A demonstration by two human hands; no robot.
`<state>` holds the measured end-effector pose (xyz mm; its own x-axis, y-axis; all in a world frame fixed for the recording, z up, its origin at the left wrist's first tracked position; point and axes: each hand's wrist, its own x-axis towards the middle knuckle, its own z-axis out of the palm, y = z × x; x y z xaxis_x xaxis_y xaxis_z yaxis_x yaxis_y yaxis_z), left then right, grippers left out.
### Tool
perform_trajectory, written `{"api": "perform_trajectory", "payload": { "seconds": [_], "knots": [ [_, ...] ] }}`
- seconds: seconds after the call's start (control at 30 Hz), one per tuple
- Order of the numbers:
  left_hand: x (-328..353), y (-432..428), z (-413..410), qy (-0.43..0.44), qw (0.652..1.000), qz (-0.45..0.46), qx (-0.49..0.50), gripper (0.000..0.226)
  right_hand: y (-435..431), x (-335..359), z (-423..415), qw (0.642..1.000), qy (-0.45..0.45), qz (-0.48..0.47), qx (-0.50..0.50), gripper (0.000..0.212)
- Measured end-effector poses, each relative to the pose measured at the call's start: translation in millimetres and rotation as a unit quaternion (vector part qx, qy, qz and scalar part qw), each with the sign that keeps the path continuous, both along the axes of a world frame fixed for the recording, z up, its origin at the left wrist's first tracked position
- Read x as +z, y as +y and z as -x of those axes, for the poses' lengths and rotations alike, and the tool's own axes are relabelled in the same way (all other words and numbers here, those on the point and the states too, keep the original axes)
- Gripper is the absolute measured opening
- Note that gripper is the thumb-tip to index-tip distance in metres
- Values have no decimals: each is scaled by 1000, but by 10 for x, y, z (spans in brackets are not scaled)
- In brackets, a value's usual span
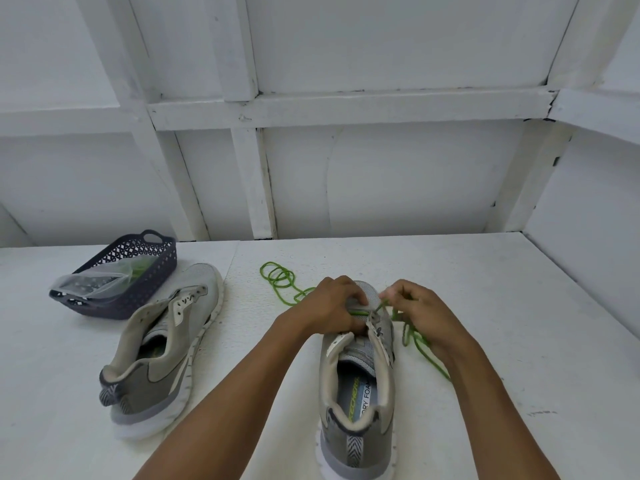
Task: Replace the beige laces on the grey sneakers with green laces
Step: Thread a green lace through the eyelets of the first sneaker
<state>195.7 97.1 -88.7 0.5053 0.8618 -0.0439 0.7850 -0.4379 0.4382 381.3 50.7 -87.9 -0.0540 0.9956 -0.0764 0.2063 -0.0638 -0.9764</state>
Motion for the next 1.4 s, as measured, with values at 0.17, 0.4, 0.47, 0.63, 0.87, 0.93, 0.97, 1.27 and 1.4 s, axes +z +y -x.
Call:
{"api": "perform_trajectory", "payload": {
  "seconds": [0.17,0.4,0.47,0.63,0.87,0.93,0.97,1.27,1.4],
  "knots": [
    [-3,11,-14,12,1000,-6,-1,45,28,-47,29,996,62,6,-66,34],
    [-5,13,-4,4,1000,-9,-4,42,20,-94,34,984,-180,15,-1,25],
    [-13,14,-3,-3,1000,-6,-2,42,35,-69,25,974,-224,7,13,21],
    [29,27,54,-21,1000,14,-4,40,38,38,-18,965,-258,13,36,11],
    [169,89,394,-95,990,90,59,18,41,48,-63,939,-333,62,53,15],
    [206,105,497,-55,987,137,65,20,51,55,-29,939,-331,68,67,14],
    [231,106,549,-32,985,154,64,24,58,59,-13,936,-336,69,76,12],
    [281,62,696,-19,984,167,62,16,52,50,54,947,-313,19,74,15],
    [237,23,685,-46,979,189,64,15,58,86,21,993,-66,98,-5,16]
  ]
}}
